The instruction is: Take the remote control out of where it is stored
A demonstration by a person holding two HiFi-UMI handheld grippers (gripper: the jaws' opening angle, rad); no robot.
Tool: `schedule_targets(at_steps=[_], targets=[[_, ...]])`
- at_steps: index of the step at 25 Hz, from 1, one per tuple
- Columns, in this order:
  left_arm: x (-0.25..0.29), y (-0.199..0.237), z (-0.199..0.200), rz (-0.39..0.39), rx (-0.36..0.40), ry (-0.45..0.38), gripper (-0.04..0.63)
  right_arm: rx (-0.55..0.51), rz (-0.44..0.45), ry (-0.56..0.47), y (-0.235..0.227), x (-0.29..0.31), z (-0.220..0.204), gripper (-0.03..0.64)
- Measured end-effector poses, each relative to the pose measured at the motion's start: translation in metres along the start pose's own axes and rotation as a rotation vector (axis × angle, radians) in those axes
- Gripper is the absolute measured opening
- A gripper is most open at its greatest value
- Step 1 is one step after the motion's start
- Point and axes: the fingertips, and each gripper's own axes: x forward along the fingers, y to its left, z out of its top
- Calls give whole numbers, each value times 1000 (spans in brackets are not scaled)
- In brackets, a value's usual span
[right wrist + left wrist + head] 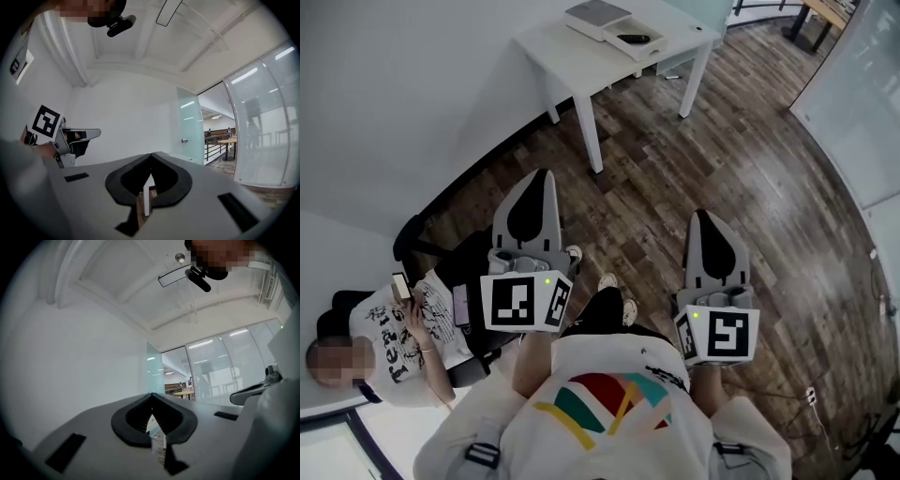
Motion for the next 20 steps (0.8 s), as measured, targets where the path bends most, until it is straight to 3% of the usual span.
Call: schedule_targets(at_steps=[10, 20], targets=[[27, 9, -10, 23, 16, 15, 6, 27, 21, 12, -13, 33, -11, -2], [121, 34, -28, 7, 6, 7, 6, 22, 29, 22, -38, 122, -11, -2]])
